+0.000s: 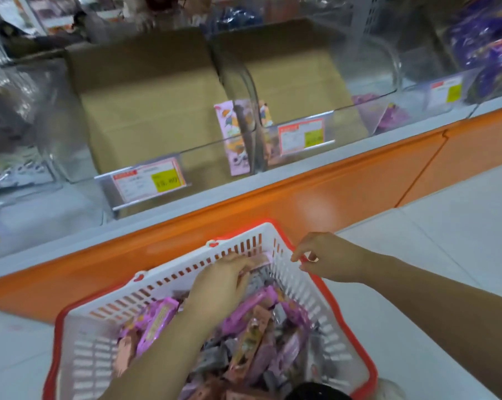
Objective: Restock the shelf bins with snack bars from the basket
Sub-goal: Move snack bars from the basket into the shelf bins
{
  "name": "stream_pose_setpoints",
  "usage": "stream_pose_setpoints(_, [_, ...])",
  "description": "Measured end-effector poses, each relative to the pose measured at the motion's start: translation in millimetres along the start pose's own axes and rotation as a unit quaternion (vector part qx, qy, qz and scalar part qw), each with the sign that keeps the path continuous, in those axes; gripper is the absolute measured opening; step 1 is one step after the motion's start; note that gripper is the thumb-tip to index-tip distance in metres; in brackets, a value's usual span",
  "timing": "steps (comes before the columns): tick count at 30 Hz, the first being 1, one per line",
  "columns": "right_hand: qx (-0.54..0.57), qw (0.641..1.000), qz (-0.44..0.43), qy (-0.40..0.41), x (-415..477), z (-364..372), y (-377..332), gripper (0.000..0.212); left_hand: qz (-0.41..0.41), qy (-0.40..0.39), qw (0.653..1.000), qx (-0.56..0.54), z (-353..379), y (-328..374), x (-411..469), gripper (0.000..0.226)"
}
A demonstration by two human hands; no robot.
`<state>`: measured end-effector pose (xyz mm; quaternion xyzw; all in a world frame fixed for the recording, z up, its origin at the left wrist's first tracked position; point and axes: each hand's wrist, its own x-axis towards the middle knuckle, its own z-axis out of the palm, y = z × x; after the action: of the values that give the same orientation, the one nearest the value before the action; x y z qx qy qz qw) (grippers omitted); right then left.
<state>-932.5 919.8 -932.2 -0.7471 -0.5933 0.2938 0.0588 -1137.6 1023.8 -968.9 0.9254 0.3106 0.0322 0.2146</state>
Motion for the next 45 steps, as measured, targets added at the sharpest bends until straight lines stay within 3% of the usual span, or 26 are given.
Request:
stream_pose_setpoints(2, [-0.034,0.999,0.009,-0.015,2.9,15.8,1.6,0.029,-0.03,-0.076,0.997,0.013,16.9,-12.9,-8.2,0.025])
stream_pose_setpoints(5, [-0.057,0.997,0.051,-0.019,2.0,24.2,4.9,0.039,-0.054,-0.132,0.99,0.011,35.8,-23.4,-18.3,0.018])
stream_pose_setpoints(12, [-0.088,0.994,0.061,-0.035,9.8,17.8,0.9,0.037,-0.091,-0.182,0.979,-0.026,44.4,-28.1,-20.8,0.027])
stream_pose_setpoints(15, [-0.152,0.987,0.042,0.022,14.8,19.1,-9.7,0.038,-0.087,-0.188,0.977,-0.049,32.4,-27.8,-15.2,0.031])
stream_pose_setpoints(18, [-0.16,0.984,-0.038,0.067,26.0,16.1,-23.7,0.035,-0.04,-0.137,0.989,-0.031,16.4,-28.0,-6.9,0.029])
stream_pose_setpoints(21, [-0.062,0.994,-0.087,-0.018,44.7,10.9,-33.4,0.034,0.028,-0.067,0.997,-0.004,4.3,-30.6,4.4,0.032])
stream_pose_setpoints(25, [0.059,0.985,-0.1,-0.127,64.6,1.3,-32.4,0.045,0.149,0.105,0.983,0.038,0.8,-42.3,15.5,0.031])
stream_pose_setpoints(30, [0.044,0.988,-0.11,-0.097,75.2,-14.7,-33.0,0.034,0.204,0.177,0.962,0.046,-1.0,-49.0,25.4,0.024])
stream_pose_setpoints(38, [-0.024,0.987,-0.157,-0.018,87.1,-34.2,-46.7,0.034,0.056,0.095,0.988,-0.108,-25.9,-38.9,20.1,0.052])
stream_pose_setpoints(45, [-0.097,0.971,-0.218,0.026,65.3,-46.3,-59.5,0.036,-0.059,0.069,0.946,-0.311,-53.5,-5.3,6.4,0.039])
